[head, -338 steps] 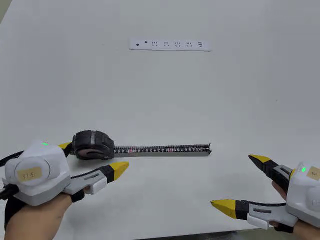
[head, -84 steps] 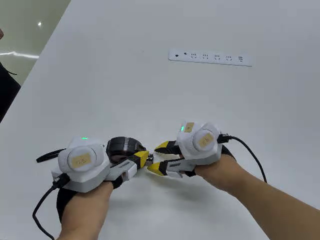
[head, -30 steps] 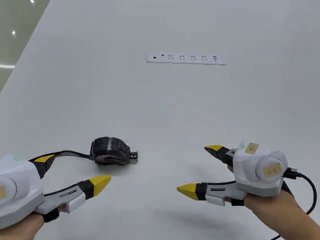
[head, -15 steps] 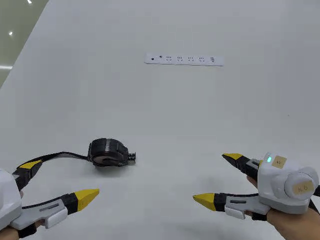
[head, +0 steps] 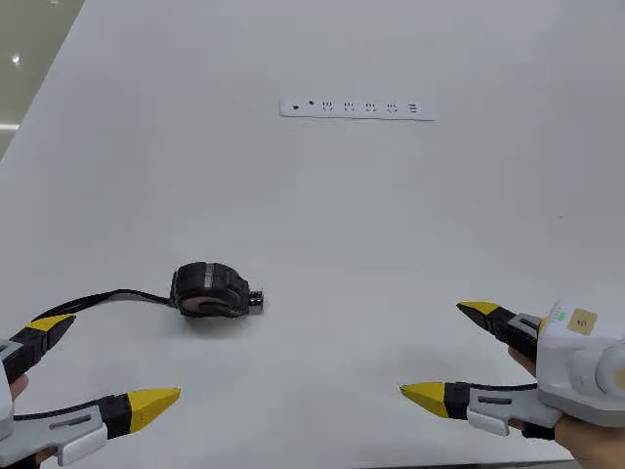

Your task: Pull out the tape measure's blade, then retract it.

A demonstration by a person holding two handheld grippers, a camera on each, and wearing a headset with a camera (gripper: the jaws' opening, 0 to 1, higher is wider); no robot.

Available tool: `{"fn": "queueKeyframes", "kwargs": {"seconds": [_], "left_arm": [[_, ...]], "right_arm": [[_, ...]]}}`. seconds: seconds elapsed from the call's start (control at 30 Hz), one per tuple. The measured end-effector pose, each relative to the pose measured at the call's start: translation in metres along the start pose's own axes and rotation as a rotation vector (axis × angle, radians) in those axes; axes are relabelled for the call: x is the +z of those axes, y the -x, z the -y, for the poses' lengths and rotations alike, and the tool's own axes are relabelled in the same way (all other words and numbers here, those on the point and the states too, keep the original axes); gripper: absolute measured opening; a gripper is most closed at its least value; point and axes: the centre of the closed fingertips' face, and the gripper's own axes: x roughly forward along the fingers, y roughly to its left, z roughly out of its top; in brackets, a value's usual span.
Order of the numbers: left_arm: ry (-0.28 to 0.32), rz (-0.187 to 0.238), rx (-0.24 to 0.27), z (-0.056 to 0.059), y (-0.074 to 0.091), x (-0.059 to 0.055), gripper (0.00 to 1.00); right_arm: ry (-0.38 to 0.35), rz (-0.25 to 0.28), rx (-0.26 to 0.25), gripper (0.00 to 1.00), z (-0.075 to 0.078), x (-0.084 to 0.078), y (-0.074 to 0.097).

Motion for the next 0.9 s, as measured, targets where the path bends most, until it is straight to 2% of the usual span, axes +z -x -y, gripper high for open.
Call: {"fn": "queueKeyframes", "kwargs": {"seconds": [0.27, 0.57, 0.63, 0.7, 0.73, 0.8, 0.83, 0.87, 0.9], "left_arm": [[0.006, -0.001, -0.023, 0.004, 0.004, -0.003, 0.92], [-0.004, 0.001, 0.0, -0.003, 0.009, 0.0, 0.88], [-0.03, 0.001, 0.022, -0.006, 0.011, 0.0, 0.89], [-0.019, 0.005, 0.006, -0.003, 0.012, 0.001, 0.86], [-0.036, 0.003, 0.025, -0.006, 0.012, 0.001, 0.87], [-0.014, -0.001, 0.001, -0.003, 0.011, -0.001, 0.86], [-0.023, -0.011, -0.004, -0.002, 0.011, -0.002, 0.83], [-0.032, -0.003, -0.005, -0.001, 0.011, -0.001, 0.83], [-0.043, 0.003, 0.003, -0.001, 0.011, 0.0, 0.89]], "right_arm": [[-0.005, -0.005, -0.013, 0.82, 0.002, -0.005, 0.007], [-0.014, -0.003, -0.025, 0.82, 0.004, -0.007, 0.011], [-0.016, -0.005, -0.028, 0.82, 0.005, -0.008, 0.012], [-0.018, -0.002, -0.031, 0.82, 0.005, -0.008, 0.013], [-0.018, -0.003, -0.03, 0.82, 0.005, -0.009, 0.013], [-0.018, -0.005, -0.03, 0.82, 0.006, -0.01, 0.013], [-0.018, -0.008, -0.029, 0.82, 0.005, -0.011, 0.012], [-0.019, -0.011, -0.026, 0.82, 0.005, -0.012, 0.012], [-0.016, -0.012, -0.028, 0.82, 0.005, -0.012, 0.013]]}}
